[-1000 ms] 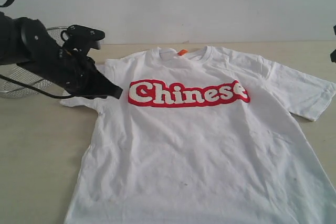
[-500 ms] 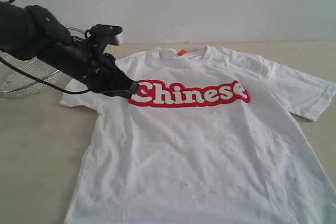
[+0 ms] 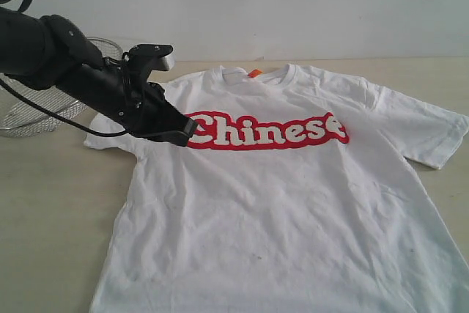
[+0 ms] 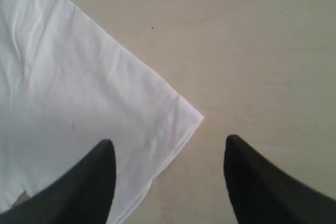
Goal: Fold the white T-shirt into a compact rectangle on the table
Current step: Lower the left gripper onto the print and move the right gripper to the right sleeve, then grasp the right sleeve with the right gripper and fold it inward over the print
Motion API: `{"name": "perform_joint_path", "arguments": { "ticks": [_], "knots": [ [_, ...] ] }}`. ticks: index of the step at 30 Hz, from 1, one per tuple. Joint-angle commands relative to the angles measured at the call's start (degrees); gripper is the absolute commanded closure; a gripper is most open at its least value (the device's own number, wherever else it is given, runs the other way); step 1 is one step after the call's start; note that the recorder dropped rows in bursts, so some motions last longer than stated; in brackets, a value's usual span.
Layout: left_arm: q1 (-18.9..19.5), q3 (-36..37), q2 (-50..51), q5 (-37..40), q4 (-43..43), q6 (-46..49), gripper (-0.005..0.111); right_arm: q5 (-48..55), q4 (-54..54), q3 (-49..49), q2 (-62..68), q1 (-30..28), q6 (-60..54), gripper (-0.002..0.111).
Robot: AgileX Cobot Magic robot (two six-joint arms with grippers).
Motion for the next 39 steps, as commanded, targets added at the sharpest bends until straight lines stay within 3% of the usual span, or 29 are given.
{"name": "perform_joint_path", "arguments": {
  "ticks": [1, 11, 16, 22, 24, 27, 39],
  "knots": [
    [0.07, -0.36, 0.06, -0.06, -0.68, 0.36, 0.102, -1.62, 0.29, -0.21, -0.26, 0.09, 0.68, 0.053],
    [0.07, -0.36, 0.06, -0.90, -1.05, 0.36, 0.102, -2.97, 0.25, -0.21, 3.09, 3.57, 1.39, 0.053],
    [0.07, -0.36, 0.06, -0.38, -1.06, 0.36, 0.102, -7.31, -6.40, -0.21, 3.77, 7.02, 3.78, 0.053],
    [0.07, -0.36, 0.06, -0.72, -1.06, 0.47, 0.102, -5.26, -7.92, -0.21, 3.77, 12.07, 4.95, 0.054],
    [0.07, -0.36, 0.06, -0.38, -1.06, 0.47, 0.102, -5.99, -12.14, -0.21, 3.77, 14.19, 6.37, 0.066],
    [0.07, -0.36, 0.06, 0.02, -1.06, 0.63, 0.102, -6.78, -14.32, -0.21, 3.77, 14.93, 8.39, 0.109],
    [0.07, -0.36, 0.06, 0.02, -1.06, 0.63, 0.102, -2.53, -5.41, -0.21, -1.08, 16.60, 3.53, 0.108]
  ]
}}
